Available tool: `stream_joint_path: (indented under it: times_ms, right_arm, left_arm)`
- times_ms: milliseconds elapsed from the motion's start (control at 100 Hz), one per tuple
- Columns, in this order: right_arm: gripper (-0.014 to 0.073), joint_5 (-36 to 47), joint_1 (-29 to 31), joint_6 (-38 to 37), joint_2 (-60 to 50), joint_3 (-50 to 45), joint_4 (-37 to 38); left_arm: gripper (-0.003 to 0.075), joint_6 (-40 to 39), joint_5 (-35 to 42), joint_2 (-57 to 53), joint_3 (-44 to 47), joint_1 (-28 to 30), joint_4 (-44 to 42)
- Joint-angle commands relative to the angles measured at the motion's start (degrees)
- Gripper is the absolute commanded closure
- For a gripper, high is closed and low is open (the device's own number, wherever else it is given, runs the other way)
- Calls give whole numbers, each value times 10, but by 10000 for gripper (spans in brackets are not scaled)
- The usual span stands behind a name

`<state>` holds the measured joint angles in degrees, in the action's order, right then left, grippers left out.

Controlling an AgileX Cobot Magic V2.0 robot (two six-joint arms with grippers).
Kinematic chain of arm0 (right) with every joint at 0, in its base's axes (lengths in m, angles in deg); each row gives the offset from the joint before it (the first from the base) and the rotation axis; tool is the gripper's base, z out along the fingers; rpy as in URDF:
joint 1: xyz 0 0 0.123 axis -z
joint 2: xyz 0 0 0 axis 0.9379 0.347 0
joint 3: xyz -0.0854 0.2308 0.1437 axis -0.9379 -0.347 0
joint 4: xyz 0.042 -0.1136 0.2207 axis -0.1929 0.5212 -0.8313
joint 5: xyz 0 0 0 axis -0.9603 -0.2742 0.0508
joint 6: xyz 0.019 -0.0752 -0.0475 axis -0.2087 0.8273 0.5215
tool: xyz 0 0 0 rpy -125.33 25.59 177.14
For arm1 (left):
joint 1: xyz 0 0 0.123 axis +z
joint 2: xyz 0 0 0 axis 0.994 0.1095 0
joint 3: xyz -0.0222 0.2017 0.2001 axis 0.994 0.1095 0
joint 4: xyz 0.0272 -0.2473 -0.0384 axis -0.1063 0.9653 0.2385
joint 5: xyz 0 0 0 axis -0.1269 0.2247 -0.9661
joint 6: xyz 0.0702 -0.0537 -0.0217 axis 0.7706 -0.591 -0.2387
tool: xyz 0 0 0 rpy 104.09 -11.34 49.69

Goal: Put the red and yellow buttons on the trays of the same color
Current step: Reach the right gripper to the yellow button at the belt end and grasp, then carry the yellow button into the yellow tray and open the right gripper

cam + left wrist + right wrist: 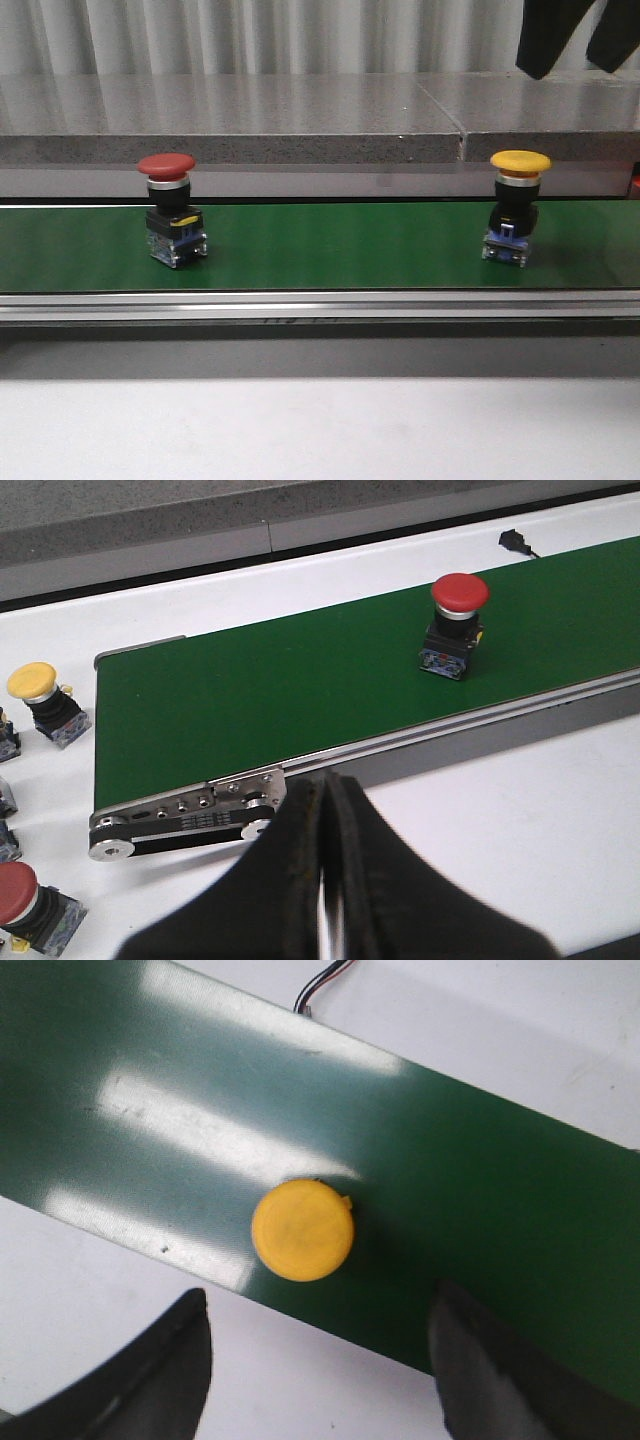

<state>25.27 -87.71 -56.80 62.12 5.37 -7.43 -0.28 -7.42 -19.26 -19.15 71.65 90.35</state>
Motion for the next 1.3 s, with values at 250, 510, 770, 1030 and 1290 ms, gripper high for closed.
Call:
stream_joint_path:
  times_ms: [250,510,770,1030,1290]
  right_arm:
    - [116,-4,14,-9,28,22,-3]
    - [116,-6,41,-46,69,22,10]
    - [195,-8,47,-52,109,22,10]
    - [370,-2,50,-73,114,22,11]
    - [370,-9,85,-106,77,22,30]
  left_arm:
    - [740,-1,38,6,-13,-4,3]
    - [740,-1,38,6,-13,-4,3]
    - [740,-1,38,6,-13,-4,3]
    - [740,-1,38,6,-13,-4,3]
    - [740,-1,38,6,-13,-4,3]
